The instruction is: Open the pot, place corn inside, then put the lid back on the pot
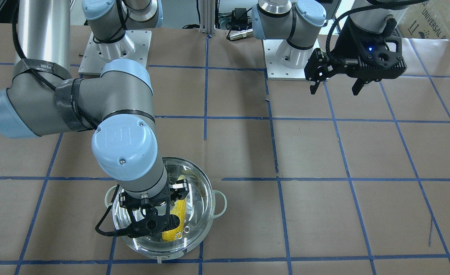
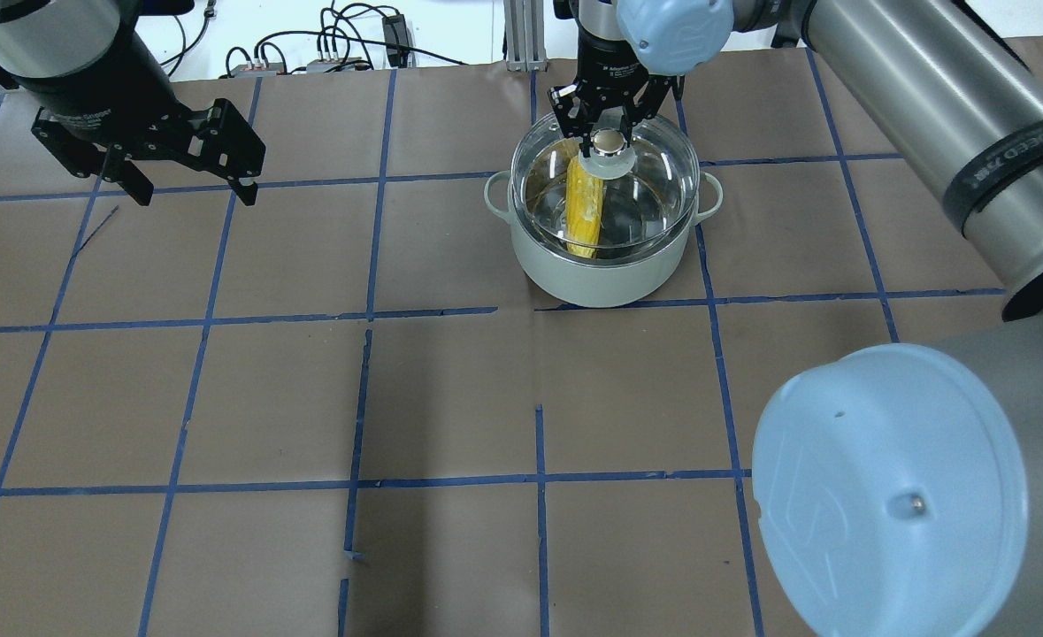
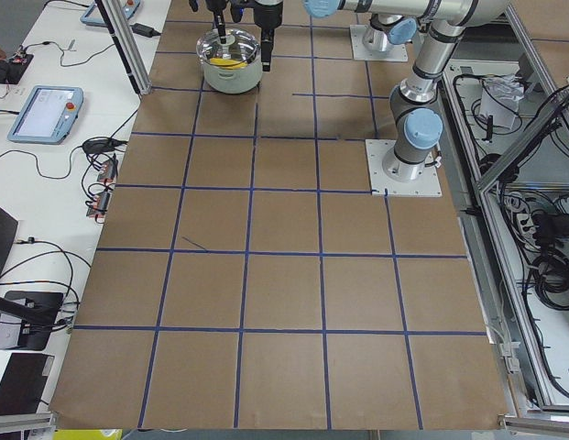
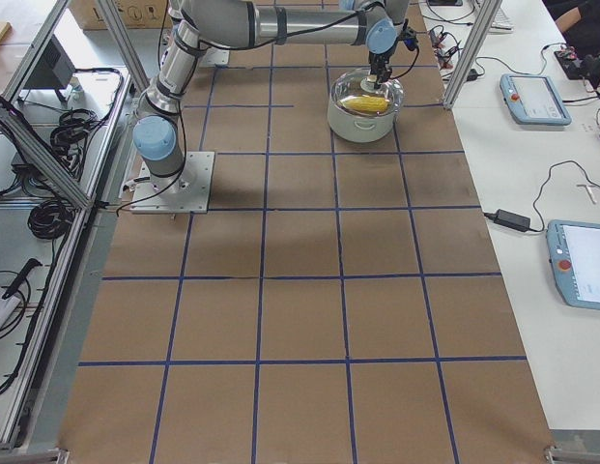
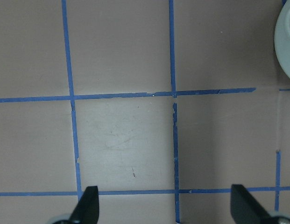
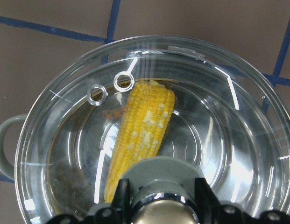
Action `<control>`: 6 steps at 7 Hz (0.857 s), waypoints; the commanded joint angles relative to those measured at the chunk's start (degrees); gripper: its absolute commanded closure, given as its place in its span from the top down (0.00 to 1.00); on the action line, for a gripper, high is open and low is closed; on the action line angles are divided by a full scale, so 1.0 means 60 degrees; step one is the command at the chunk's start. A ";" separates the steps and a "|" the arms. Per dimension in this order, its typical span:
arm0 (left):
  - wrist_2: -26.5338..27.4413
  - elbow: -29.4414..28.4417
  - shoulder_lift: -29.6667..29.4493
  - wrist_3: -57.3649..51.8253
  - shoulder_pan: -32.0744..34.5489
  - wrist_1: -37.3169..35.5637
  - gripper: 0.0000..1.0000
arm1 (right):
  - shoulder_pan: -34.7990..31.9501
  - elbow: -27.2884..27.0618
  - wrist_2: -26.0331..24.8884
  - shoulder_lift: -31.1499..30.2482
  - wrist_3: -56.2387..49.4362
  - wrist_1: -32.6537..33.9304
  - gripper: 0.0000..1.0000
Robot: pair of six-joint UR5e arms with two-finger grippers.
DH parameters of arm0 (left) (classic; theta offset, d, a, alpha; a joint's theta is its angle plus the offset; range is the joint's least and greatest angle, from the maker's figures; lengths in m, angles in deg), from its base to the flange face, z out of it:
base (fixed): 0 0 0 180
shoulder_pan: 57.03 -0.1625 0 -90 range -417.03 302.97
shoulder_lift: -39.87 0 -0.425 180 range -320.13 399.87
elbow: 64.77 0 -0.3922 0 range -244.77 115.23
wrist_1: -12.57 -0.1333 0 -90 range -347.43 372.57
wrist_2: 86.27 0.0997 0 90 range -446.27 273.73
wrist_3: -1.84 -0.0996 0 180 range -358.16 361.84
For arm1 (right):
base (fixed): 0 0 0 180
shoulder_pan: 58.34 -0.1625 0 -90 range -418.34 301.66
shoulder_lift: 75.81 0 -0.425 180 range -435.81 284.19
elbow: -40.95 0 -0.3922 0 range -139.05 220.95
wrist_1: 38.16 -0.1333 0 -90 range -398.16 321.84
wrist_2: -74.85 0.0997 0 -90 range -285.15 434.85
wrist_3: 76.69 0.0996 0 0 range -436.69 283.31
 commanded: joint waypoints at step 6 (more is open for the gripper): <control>-0.0003 0.0018 -0.0112 0.0161 0.0013 -0.0598 1.00 | -0.0015 -0.0034 0.0016 -0.0001 0.0000 -0.0094 0.30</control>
